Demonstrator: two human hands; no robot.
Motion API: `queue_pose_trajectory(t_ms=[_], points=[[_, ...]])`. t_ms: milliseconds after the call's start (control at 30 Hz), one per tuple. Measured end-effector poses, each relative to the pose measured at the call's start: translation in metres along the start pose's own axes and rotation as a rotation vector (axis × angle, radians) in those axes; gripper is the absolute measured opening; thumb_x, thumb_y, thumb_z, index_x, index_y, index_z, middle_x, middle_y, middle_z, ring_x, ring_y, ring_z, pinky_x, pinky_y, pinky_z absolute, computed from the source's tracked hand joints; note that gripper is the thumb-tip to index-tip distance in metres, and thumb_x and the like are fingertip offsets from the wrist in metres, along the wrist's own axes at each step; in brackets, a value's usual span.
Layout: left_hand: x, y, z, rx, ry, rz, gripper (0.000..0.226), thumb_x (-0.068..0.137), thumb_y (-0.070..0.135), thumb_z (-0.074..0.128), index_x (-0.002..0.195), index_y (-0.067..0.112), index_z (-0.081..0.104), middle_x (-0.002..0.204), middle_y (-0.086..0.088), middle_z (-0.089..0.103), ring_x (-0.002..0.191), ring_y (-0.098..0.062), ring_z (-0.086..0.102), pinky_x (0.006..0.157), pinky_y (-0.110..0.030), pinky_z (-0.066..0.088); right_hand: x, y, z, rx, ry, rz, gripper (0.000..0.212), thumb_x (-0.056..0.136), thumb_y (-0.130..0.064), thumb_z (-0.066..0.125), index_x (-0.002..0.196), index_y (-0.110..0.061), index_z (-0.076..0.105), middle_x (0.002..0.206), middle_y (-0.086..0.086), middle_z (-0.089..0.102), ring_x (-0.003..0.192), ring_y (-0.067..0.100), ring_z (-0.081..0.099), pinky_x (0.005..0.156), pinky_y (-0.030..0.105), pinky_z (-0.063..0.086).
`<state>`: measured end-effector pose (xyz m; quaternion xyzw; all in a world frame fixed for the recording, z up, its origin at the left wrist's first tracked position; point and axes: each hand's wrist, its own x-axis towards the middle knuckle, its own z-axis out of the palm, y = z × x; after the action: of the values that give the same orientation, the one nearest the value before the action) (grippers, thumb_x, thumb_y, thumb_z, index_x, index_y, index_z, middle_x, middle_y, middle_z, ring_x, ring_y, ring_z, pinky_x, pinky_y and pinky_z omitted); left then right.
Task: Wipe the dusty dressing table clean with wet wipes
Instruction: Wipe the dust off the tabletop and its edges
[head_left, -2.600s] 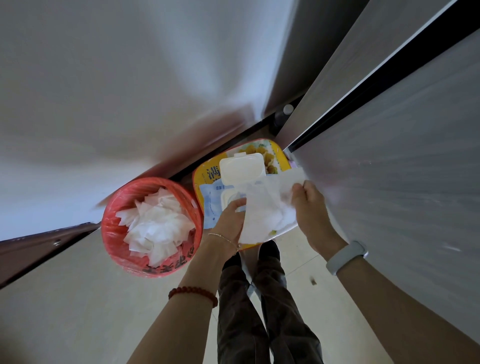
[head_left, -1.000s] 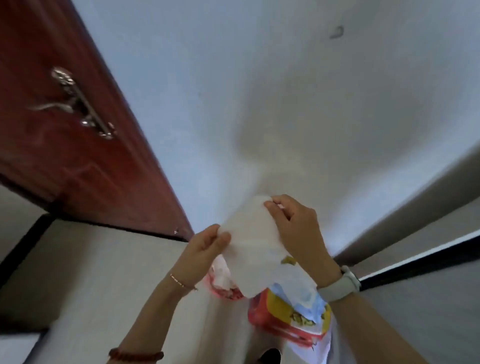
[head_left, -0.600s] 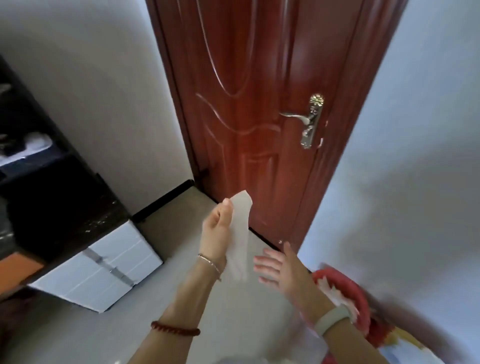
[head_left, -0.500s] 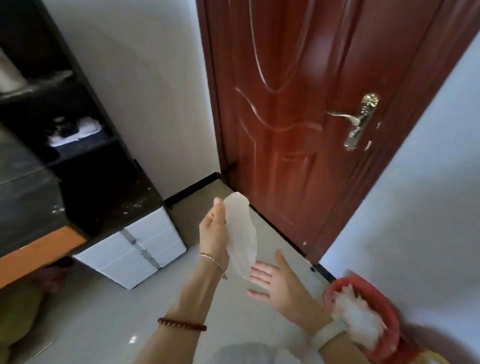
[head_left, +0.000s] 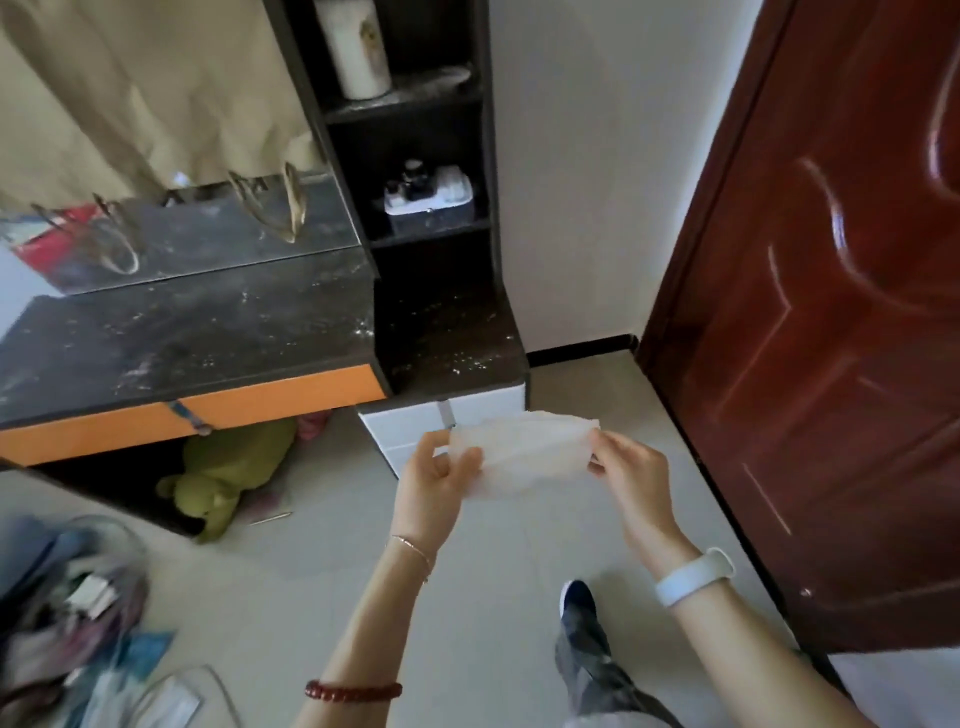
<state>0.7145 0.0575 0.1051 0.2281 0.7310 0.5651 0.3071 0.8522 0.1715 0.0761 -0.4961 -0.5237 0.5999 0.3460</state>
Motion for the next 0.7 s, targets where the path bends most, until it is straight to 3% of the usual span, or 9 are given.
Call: queue_pose_trajectory(t_ms=[67, 133, 200, 300, 367, 433, 533, 600, 700], points=[[0.022, 0.004, 0.001, 0.019, 0.016, 0.01, 0.031, 0.088, 0.009, 0.056, 0.113, 0.022, 0.043, 0.062, -0.005, 0.056, 0.057, -0.011, 0.052, 0.059, -0.019, 0.042, 0.029, -0.008, 0.014, 0.133, -0.061, 0.064, 0.019, 0.092, -0.013, 0.052, 0.079, -0.013, 0.066, 0.093, 0.021, 0.067, 0.079, 0.024, 0.061, 0.075, 0.039, 0.051], [0.049, 0.008, 0.007, 0.05, -0.006, 0.069, 0.053, 0.088, 0.006, 0.053, 0.124, 0.037, 0.028, 0.053, 0.001, 0.047, 0.052, -0.006, 0.044, 0.055, -0.014, 0.037, 0.059, -0.012, 0.025, 0.199, -0.225, 0.131, 0.015, 0.094, -0.017, 0.049, 0.099, -0.012, 0.062, 0.101, 0.016, 0.065, 0.086, 0.022, 0.063, 0.077, 0.035, 0.051], [0.082, 0.018, 0.017, 0.114, -0.012, 0.131, 0.046, 0.088, 0.005, 0.053, 0.12, 0.036, 0.041, 0.052, 0.006, 0.048, 0.051, -0.003, 0.046, 0.052, -0.009, 0.038, 0.095, -0.013, 0.031, 0.23, -0.399, 0.18, 0.03, 0.092, -0.014, 0.051, 0.121, -0.02, 0.046, 0.102, 0.009, 0.063, 0.091, 0.019, 0.061, 0.083, 0.036, 0.05], [0.125, 0.037, 0.032, 0.197, -0.036, 0.142, 0.025, 0.084, 0.007, 0.06, 0.092, 0.031, 0.062, 0.084, 0.006, 0.066, 0.075, -0.01, 0.06, 0.069, -0.009, 0.046, 0.146, -0.018, 0.034, 0.205, -0.516, 0.228, 0.062, 0.087, -0.003, 0.057, 0.128, -0.038, 0.026, 0.094, 0.007, 0.06, 0.092, 0.018, 0.058, 0.089, 0.038, 0.047], [0.15, 0.046, 0.04, 0.233, -0.034, 0.128, 0.024, 0.081, 0.008, 0.064, 0.091, 0.029, 0.063, 0.091, 0.014, 0.064, 0.081, -0.003, 0.059, 0.073, -0.005, 0.044, 0.176, -0.024, 0.035, 0.017, -0.527, 0.142, 0.051, 0.086, -0.004, 0.059, 0.125, -0.03, 0.041, 0.102, 0.005, 0.06, 0.091, 0.014, 0.058, 0.084, 0.028, 0.048], [0.17, 0.052, 0.044, 0.232, -0.026, 0.118, 0.029, 0.079, 0.005, 0.066, 0.097, 0.027, 0.062, 0.096, 0.011, 0.065, 0.09, -0.005, 0.06, 0.081, -0.01, 0.047, 0.2, -0.028, 0.041, -0.245, -0.58, 0.013, 0.042, 0.086, -0.012, 0.061, 0.125, -0.023, 0.05, 0.114, -0.003, 0.056, 0.099, 0.009, 0.055, 0.08, 0.015, 0.046], [0.19, 0.056, 0.042, 0.194, -0.031, 0.054, 0.035, 0.078, 0.002, 0.066, 0.102, 0.028, 0.06, 0.101, 0.002, 0.067, 0.091, -0.011, 0.064, 0.08, -0.017, 0.051, 0.224, -0.03, 0.053, -0.585, -0.682, -0.209, 0.059, 0.084, -0.029, 0.064, 0.137, -0.022, 0.038, 0.13, -0.016, 0.037, 0.12, 0.004, 0.038, 0.098, 0.019, 0.035], [0.201, 0.058, 0.038, 0.161, -0.059, 0.023, 0.038, 0.078, 0.002, 0.066, 0.103, 0.028, 0.059, 0.098, 0.006, 0.067, 0.087, -0.006, 0.064, 0.075, -0.013, 0.051, 0.235, -0.031, 0.065, -0.818, -0.637, -0.396, 0.056, 0.084, -0.033, 0.063, 0.134, -0.021, 0.043, 0.129, -0.013, 0.039, 0.121, 0.007, 0.037, 0.097, 0.022, 0.033], [0.22, 0.06, 0.029, 0.124, -0.1, -0.02, 0.041, 0.078, 0.001, 0.066, 0.108, 0.029, 0.06, 0.091, 0.012, 0.066, 0.077, 0.0, 0.064, 0.075, -0.015, 0.052, 0.253, -0.033, 0.085, -0.913, -0.581, -0.568, 0.026, 0.085, -0.023, 0.061, 0.109, -0.013, 0.063, 0.11, -0.005, 0.052, 0.108, 0.016, 0.048, 0.084, 0.015, 0.034]])
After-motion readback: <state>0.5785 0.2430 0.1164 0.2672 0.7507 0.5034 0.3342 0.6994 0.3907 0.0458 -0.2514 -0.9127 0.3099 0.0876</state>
